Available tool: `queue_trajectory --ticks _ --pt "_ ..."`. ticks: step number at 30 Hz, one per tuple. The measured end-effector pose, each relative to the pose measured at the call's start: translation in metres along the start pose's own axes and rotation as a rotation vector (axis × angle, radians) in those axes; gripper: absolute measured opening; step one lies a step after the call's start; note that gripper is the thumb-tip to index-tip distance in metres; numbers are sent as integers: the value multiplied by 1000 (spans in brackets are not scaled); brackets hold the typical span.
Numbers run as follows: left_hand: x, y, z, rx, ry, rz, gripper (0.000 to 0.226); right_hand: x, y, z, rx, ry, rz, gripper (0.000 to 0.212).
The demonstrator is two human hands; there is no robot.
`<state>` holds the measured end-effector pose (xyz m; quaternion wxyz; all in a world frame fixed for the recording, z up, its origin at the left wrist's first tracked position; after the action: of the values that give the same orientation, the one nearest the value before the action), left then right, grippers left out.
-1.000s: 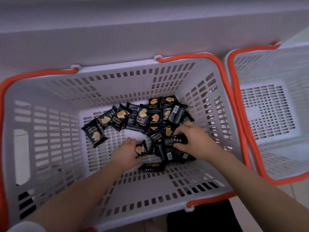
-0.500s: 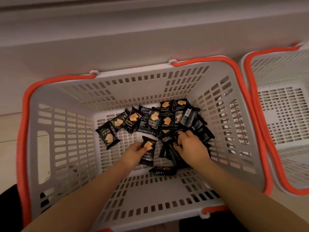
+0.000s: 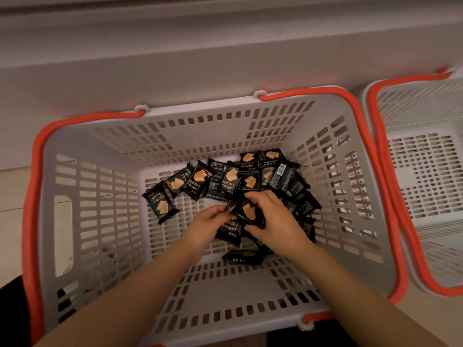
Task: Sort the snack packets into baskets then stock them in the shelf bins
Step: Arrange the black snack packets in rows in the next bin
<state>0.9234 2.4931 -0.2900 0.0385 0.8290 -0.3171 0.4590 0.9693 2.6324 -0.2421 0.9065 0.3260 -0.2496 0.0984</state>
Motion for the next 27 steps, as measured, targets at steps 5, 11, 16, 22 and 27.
queue_trajectory --ticks 5,11,16,22,27 --pt "2 2 -1 76 51 48 32 -4 -10 -1 -73 -91 3 71" --pt "7 -9 1 -46 -24 124 28 -12 -27 -8 -434 -293 -57 55" --pt "6 5 5 -32 -52 114 37 -23 -37 -8 -479 -284 -2 47" --pt "-4 21 10 -248 -14 48 34 -20 -47 -16 -964 -461 142 37" --pt "-4 44 25 -234 73 -93 27 -18 -18 -38 220 -395 137 39"
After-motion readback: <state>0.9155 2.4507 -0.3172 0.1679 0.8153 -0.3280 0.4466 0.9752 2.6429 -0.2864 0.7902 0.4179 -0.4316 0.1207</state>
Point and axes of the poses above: each hand's wrist, its own x-axis away from the middle knuckle, its own y-axis out of the back of the hand, z = x × y, the point moved 6 cm from there along -x, towards the middle knuckle, and after that the axes turned 9 degrees about z, right-handed, at the moved point
